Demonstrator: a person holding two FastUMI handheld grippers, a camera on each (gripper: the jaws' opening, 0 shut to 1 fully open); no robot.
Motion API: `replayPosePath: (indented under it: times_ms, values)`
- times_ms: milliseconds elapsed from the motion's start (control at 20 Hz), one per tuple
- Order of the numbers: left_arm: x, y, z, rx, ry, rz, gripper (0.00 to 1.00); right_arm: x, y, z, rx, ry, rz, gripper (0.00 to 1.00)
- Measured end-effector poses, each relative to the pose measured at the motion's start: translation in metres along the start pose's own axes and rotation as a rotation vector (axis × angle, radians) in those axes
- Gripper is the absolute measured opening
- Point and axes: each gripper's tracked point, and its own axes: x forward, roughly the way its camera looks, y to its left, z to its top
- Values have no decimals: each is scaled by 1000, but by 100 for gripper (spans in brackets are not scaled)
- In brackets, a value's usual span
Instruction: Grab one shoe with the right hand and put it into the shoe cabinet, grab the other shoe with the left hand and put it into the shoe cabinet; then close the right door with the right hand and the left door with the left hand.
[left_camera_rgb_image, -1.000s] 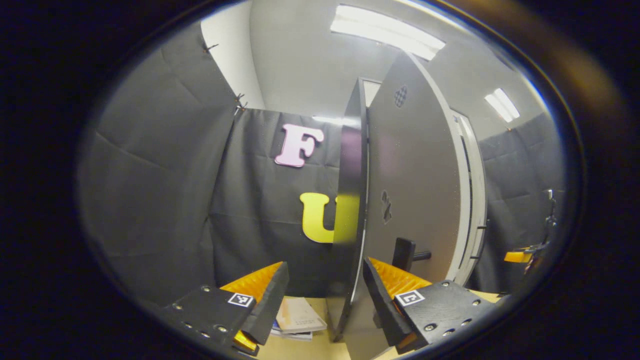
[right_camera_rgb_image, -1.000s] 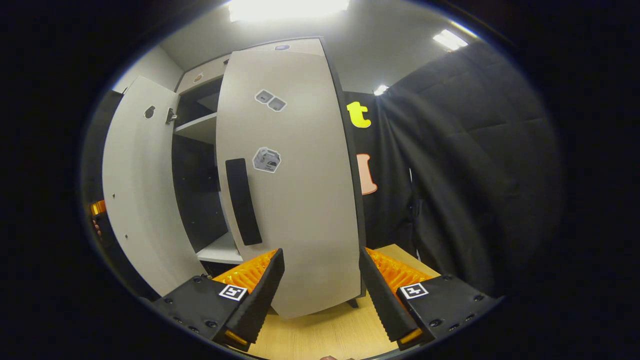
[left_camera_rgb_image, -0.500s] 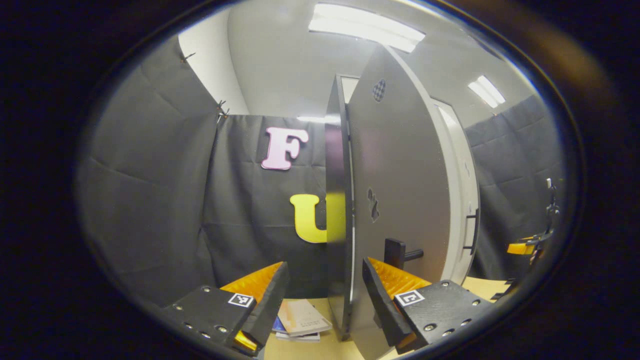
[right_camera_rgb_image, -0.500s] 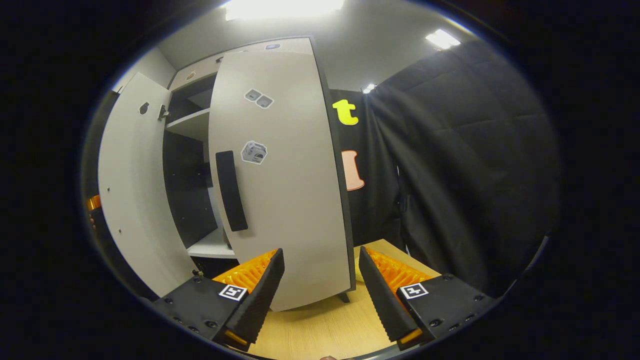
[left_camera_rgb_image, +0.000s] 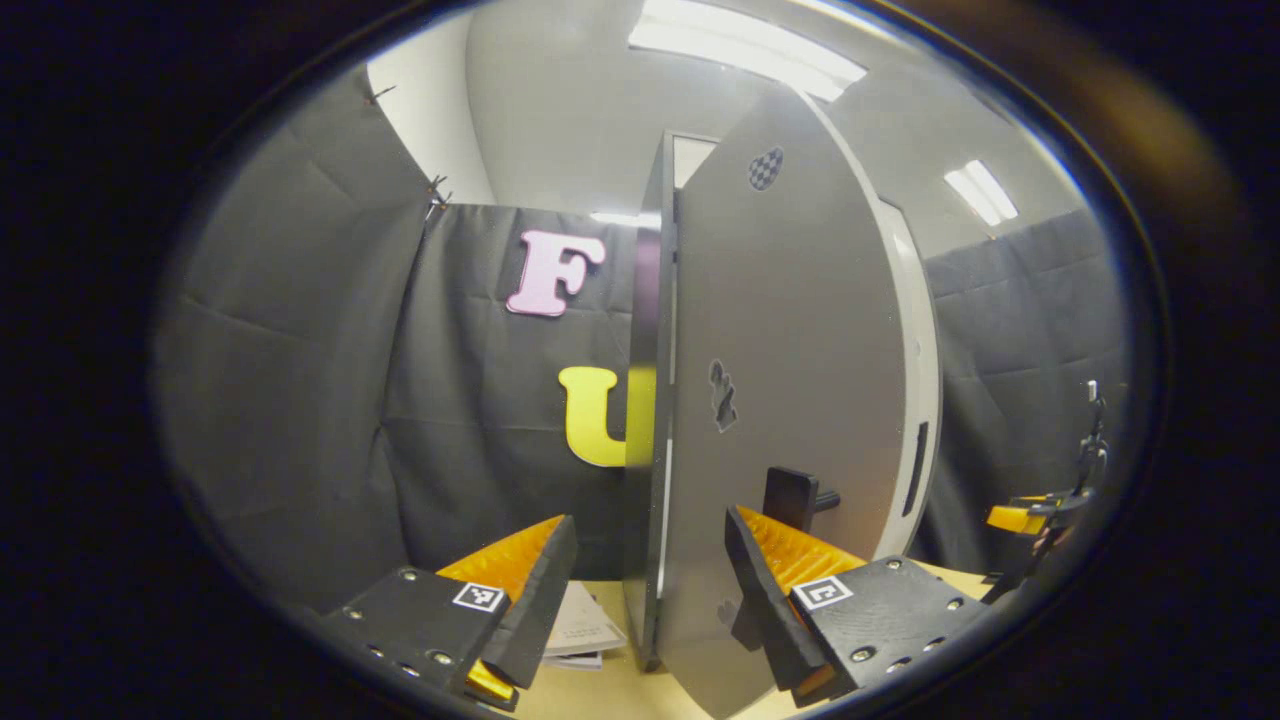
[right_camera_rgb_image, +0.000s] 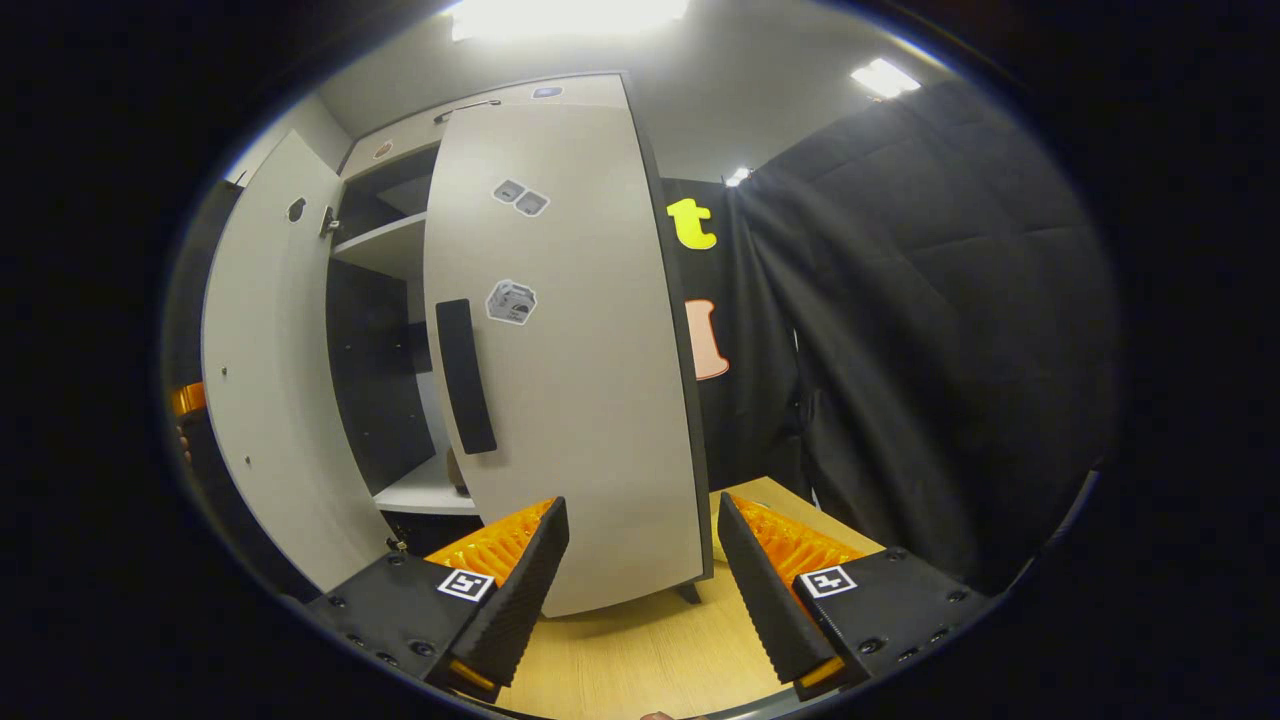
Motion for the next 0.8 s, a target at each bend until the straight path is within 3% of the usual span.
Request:
replayPosePath:
  times_ms: [200, 550, 600, 800]
  values:
    - [5, -17, -6, -62, 4, -19, 89, 1, -3, -3, -15, 4, 1, 95]
    - [10, -45, -6, -35, -1, 0, 89, 13, -27, 6, -38, 6, 0, 95]
    - [9, -52, -2, -28, -19, 8, 96, 15, -33, 9, -41, 9, -4, 95]
    - [17, -87, -3, 29, -20, 21, 93, 32, -62, 30, -8, -10, -18, 95]
